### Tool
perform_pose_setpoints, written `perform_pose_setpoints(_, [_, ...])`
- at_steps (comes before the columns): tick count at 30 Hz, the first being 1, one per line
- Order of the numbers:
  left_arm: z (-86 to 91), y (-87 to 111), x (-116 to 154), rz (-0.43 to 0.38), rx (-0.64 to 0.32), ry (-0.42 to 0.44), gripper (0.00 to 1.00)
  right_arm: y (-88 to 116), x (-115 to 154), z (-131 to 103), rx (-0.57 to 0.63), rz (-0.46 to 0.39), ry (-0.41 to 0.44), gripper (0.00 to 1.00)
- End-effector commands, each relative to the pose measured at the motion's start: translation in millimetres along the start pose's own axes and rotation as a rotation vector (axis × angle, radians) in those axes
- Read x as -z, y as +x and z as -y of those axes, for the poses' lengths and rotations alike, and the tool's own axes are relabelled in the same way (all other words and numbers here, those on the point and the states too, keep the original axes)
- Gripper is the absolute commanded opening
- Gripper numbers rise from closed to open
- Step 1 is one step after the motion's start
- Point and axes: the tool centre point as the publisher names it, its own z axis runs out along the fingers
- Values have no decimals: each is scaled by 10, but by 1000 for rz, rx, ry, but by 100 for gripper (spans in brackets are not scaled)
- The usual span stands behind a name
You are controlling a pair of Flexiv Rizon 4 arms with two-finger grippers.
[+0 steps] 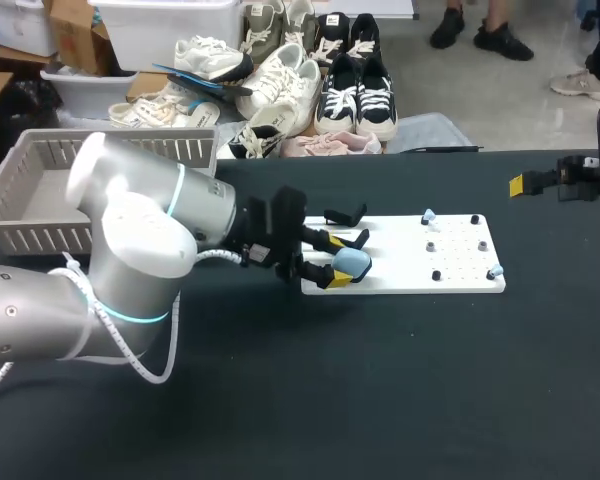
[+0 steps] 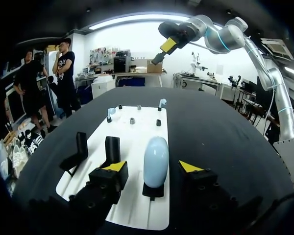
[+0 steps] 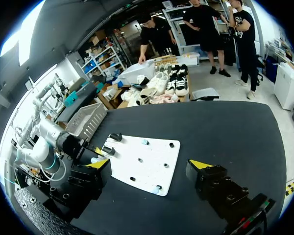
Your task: Pick up each earbud case from the left stands, insert the matching earbuds, close the lid, and place the case in the box.
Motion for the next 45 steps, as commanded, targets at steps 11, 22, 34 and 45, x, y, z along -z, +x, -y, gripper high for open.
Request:
perform_pose_setpoints(11, [-16,-7,-26,-7,5,5,47,1,-3,15,2,0,-5,100])
perform_pose_setpoints(22, [-22,9,-39,-13,17,7,38,1,-3,15,2,0,-5,100])
perform_pose_setpoints(34, [4,-9,-47,-7,23,13,10,1,-3,15,2,0,-5,100])
perform_pose_setpoints(45, [-3,-14,5,0,36,3,0,1,-3,15,2,0,-5,100])
